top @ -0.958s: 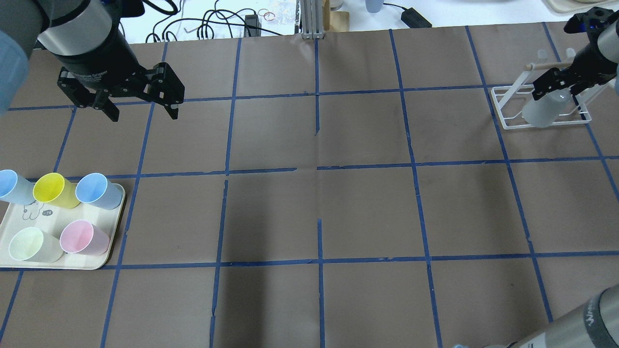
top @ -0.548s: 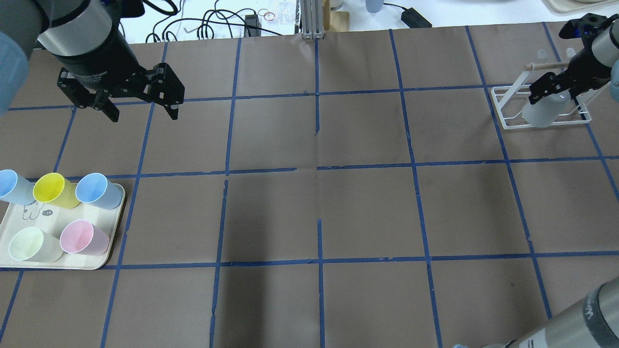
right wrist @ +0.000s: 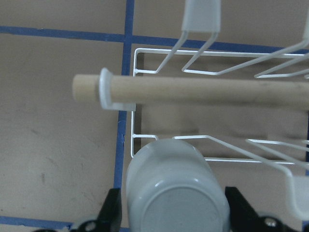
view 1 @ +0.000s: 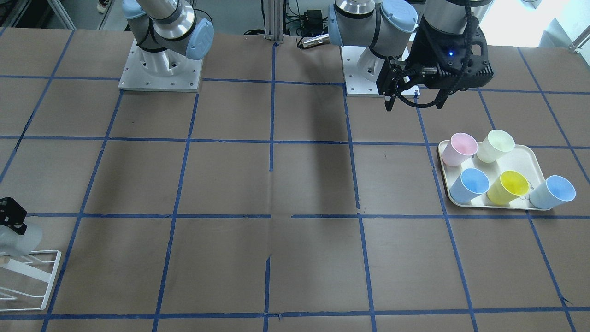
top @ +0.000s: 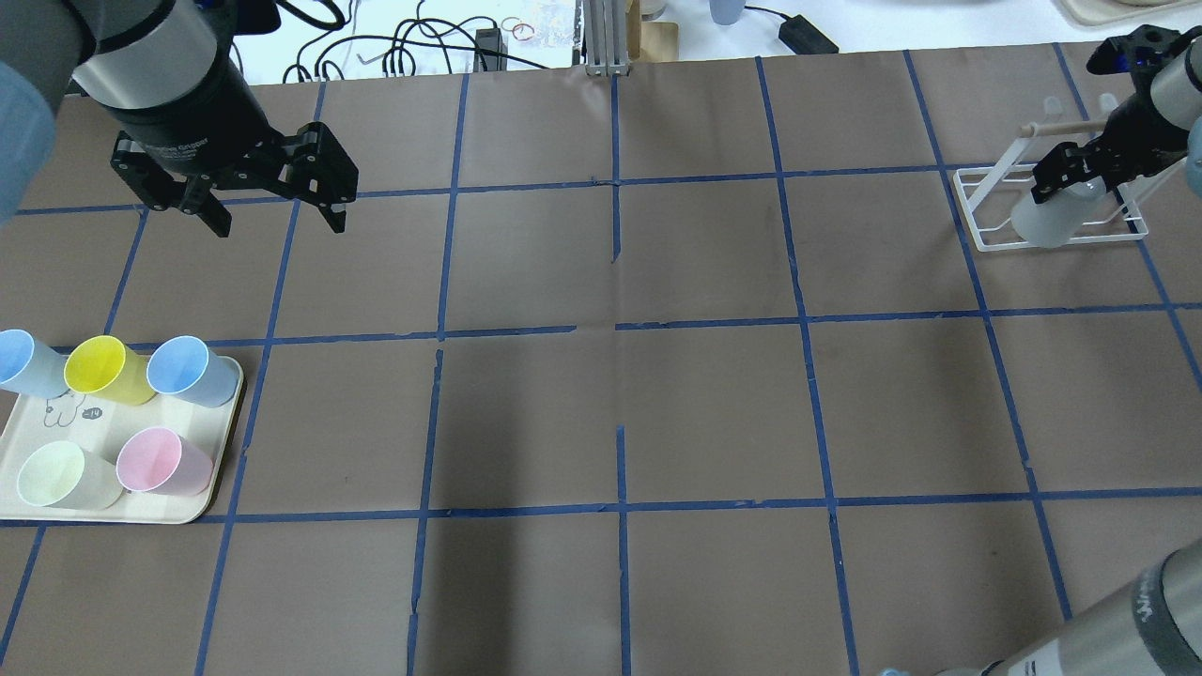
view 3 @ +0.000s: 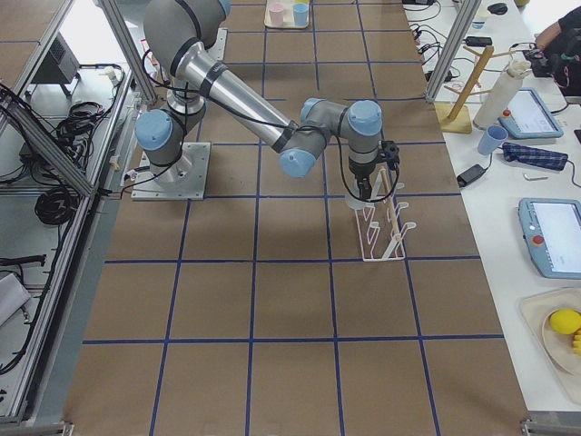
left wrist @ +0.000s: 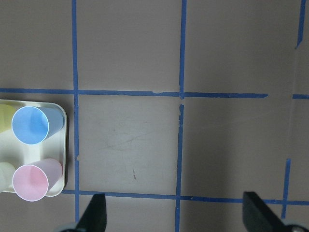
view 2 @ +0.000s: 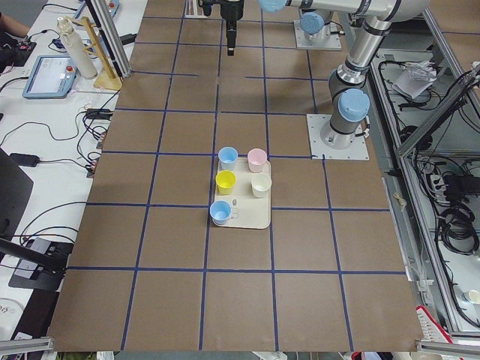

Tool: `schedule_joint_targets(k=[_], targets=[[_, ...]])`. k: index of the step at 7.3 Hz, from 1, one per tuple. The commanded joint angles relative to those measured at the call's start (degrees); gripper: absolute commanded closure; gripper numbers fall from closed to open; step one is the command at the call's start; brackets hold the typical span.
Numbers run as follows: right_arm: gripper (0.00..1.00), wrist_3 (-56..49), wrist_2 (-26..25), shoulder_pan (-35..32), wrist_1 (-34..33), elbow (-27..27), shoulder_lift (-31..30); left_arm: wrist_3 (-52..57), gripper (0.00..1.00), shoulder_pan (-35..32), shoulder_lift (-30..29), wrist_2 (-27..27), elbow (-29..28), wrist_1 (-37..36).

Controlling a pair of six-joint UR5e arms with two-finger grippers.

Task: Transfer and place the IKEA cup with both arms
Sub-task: 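Lower the right gripper around the white cup and close on it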

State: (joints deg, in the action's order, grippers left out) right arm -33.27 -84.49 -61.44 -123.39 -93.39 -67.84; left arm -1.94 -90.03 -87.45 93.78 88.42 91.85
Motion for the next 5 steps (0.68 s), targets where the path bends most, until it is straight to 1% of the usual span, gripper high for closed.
schedule_joint_targets(k=[1,2,4,5], targets=[[0.22,-0.04,0.02,0.0,0.08,0.05,-0.1,0.01,0.0,0.03,0.0,0.0,0.0,0.0],[0.43,-0.05,0.02,0.09,0.08,0.05,-0.01,0.01,0.0,-0.06,0.0,0.0,0.0,0.0],[0.89,-0.13,0.02,0.09,0.07,0.05,-0.36,0.01,0.0,0.03,0.0,0.0,-0.09,0.0],[0.93,-0.13,-0.32,0.0,0.16,0.31,-0.8,0.01,0.0,0.12,0.0,0.0,-0.09,0.0]])
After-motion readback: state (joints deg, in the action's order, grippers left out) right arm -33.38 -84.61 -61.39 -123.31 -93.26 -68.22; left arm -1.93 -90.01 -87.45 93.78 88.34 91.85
